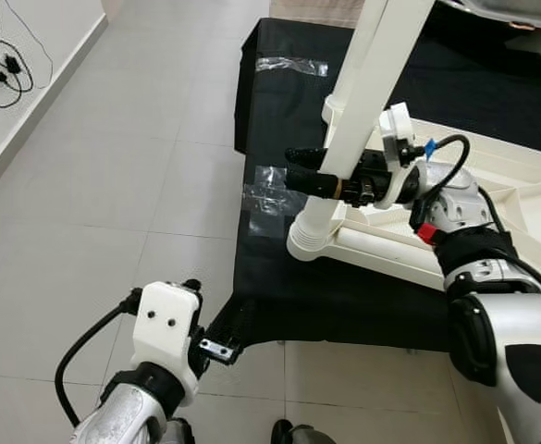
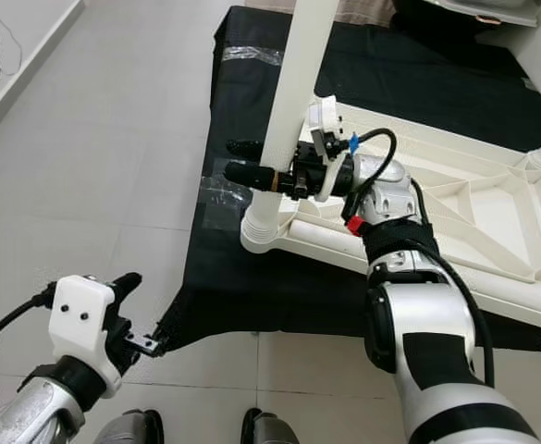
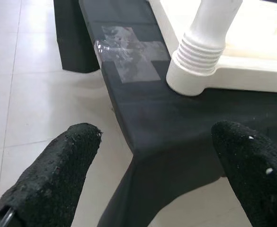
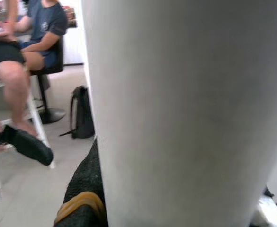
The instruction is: Building children table
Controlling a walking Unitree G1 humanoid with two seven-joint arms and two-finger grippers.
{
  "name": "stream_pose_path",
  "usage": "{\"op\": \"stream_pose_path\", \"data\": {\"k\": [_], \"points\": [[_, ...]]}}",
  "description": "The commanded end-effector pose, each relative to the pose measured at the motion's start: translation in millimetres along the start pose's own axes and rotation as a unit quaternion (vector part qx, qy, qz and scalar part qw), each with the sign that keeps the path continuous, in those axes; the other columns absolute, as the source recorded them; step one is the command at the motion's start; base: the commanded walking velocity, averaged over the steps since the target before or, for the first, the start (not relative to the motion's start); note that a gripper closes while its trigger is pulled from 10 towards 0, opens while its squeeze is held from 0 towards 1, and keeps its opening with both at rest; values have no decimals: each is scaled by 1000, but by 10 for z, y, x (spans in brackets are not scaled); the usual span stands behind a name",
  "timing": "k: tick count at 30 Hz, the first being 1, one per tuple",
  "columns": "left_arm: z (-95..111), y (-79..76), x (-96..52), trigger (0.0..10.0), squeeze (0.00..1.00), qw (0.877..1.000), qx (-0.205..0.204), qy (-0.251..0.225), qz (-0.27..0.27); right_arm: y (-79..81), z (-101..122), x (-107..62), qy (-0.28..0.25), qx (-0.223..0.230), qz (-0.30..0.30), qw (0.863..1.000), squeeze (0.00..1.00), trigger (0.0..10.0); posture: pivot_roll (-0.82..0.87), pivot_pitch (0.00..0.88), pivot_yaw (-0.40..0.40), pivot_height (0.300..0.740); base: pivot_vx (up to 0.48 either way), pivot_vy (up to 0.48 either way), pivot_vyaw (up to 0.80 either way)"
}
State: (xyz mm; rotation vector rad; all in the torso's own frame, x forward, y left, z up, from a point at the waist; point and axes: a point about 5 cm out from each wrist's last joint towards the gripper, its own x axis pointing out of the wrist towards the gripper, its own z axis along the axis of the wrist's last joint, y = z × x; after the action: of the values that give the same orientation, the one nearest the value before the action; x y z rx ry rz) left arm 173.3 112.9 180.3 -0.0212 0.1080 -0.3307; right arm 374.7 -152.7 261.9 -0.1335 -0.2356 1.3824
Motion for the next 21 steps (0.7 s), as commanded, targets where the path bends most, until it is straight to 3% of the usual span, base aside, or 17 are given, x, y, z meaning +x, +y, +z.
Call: {"op": "stream_pose_path", "data": {"k": [1, 10, 21], "points": [[-16, -16, -18, 10000, 0, 1000, -3, 9, -3, 69, -301, -37, 30, 45, -30, 998, 0, 10000, 177, 258, -126, 740, 0, 0, 0], [-13, 0, 7, 10000, 0, 1000, -2, 6, -2, 164, -400, 5, 12, 66, -15, 998, 0, 10000, 167, 256, -127, 740, 0, 0, 0], [-9, 16, 31, 10000, 0, 1000, 0, 4, 1, 247, -538, 177, 54, 48, -42, 997, 0, 10000, 159, 255, -131, 740, 0, 0, 0]]}}
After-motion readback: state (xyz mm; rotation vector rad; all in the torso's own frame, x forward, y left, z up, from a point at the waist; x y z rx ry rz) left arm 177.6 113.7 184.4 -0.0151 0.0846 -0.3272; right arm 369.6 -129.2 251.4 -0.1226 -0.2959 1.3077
